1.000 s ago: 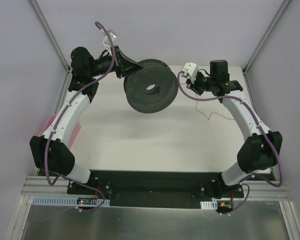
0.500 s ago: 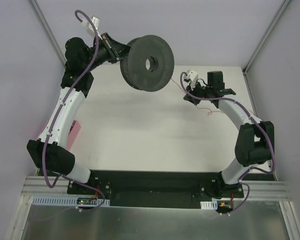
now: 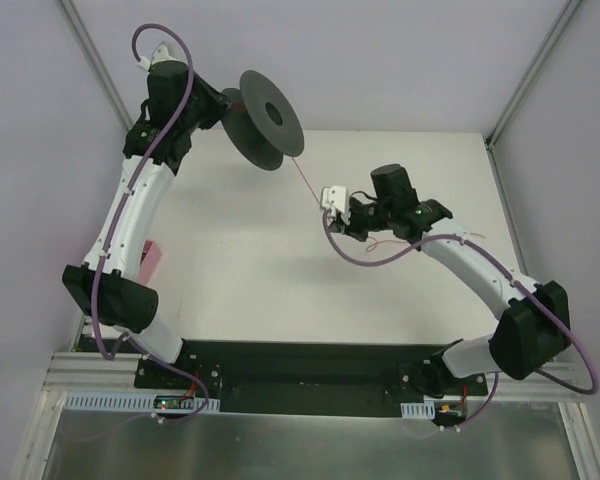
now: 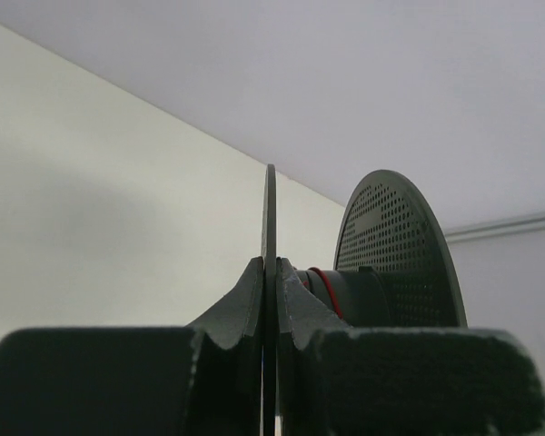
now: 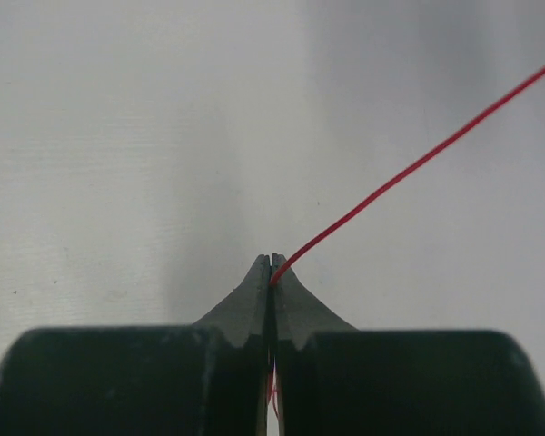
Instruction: Wrap the cables
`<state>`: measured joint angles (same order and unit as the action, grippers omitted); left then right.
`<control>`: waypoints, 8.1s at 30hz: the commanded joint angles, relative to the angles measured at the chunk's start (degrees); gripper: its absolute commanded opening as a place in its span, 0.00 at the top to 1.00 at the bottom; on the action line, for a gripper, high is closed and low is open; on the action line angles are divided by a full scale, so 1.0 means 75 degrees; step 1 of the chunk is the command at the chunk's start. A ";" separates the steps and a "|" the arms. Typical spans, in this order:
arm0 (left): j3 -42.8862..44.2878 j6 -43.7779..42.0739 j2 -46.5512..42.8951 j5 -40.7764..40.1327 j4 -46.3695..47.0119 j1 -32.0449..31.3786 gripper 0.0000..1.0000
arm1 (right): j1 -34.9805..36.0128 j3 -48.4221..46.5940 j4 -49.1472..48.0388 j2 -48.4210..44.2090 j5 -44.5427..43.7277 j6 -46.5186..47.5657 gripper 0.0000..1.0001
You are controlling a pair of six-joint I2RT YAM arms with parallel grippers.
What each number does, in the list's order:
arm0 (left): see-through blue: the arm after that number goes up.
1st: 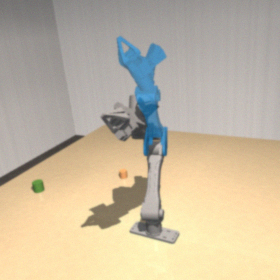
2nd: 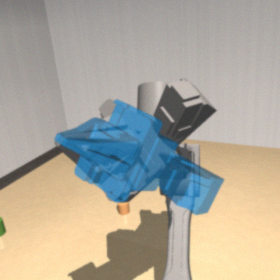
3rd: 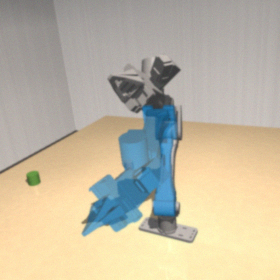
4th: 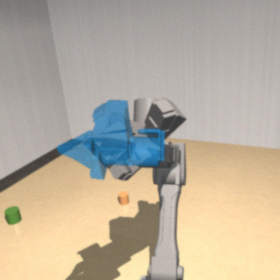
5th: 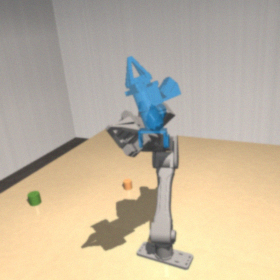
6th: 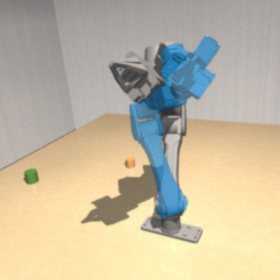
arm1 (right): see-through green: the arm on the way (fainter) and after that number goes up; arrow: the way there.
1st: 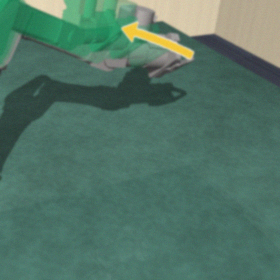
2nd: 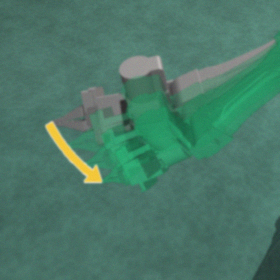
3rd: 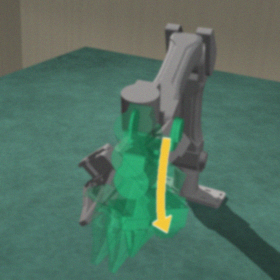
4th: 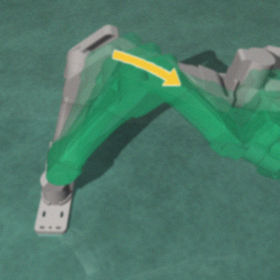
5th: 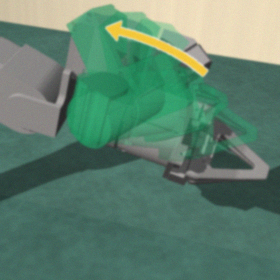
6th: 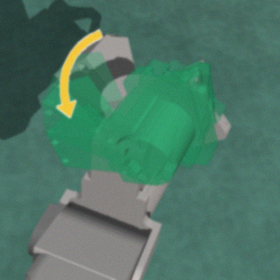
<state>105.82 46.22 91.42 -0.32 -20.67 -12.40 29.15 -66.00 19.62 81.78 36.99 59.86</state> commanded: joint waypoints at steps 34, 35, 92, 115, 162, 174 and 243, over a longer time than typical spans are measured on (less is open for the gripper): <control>-0.2449 -0.5400 -0.0283 0.0427 0.0916 -0.2530 1.00 | 0.0462 -0.4629 0.0678 0.1189 -0.2050 0.2979 1.00; -0.2496 -0.5412 -0.0306 0.0568 0.0916 -0.2530 1.00 | 0.0369 -0.4746 0.0666 0.1294 -0.2015 0.2791 1.00; -0.3130 -0.0845 -0.1678 0.6242 0.6258 -0.0620 1.00 | -0.2199 -0.3729 0.0174 0.2596 0.0259 -0.1839 0.92; -0.1594 0.0904 -0.1185 0.5033 0.5661 0.0388 1.00 | -0.2386 -0.1454 -0.1584 0.1670 0.0447 -0.2822 0.31; -0.0926 0.1035 -0.0002 0.0266 0.2101 0.0506 1.00 | 0.1889 -0.1183 0.2832 -0.0685 -0.1076 0.3183 0.99; -0.0621 -0.1578 0.0678 -0.1035 0.0693 -0.1134 1.00 | 0.2548 -0.3176 0.3127 -0.0240 -0.2060 0.5647 0.99; -0.3128 -0.0607 0.0222 0.2972 0.2204 -0.2213 1.00 | 0.1669 -0.3679 -0.2580 0.0884 -0.2130 0.3644 1.00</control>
<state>82.67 44.42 98.32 19.66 -6.76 -28.40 42.89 -87.15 5.65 85.12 25.63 86.56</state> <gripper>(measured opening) 0.018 0.007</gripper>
